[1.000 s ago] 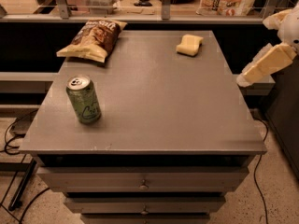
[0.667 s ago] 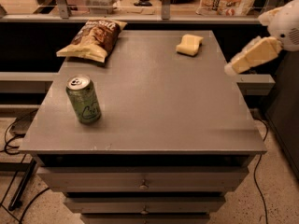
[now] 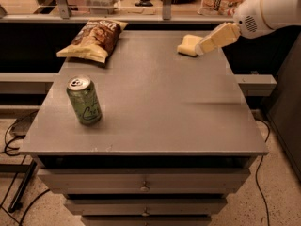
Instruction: Move sponge near green can
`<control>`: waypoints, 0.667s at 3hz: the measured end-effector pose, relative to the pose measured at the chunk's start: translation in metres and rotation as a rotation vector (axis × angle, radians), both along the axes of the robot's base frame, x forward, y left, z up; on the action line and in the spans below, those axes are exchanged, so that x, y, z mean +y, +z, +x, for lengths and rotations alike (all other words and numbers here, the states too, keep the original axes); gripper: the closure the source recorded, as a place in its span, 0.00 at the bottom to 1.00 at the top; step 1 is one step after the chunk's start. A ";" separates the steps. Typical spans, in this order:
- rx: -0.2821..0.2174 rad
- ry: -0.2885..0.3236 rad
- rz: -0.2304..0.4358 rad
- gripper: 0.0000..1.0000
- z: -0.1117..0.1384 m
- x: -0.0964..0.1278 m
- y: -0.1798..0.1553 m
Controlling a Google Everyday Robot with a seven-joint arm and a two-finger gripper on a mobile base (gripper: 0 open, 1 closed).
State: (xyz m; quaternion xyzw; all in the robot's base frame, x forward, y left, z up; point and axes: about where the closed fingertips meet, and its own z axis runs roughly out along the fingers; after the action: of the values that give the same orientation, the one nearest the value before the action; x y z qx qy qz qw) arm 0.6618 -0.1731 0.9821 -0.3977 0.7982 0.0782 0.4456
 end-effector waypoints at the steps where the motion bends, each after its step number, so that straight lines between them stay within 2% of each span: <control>1: -0.001 -0.014 0.034 0.00 0.030 0.010 -0.007; 2: -0.003 0.003 0.080 0.00 0.073 0.022 -0.017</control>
Offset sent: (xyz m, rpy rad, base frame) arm 0.1089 0.0257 -0.0241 0.1186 -0.0080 0.0136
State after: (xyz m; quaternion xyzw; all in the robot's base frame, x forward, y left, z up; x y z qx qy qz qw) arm 0.7344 -0.1511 0.9649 -0.3810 0.7931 0.1099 0.4624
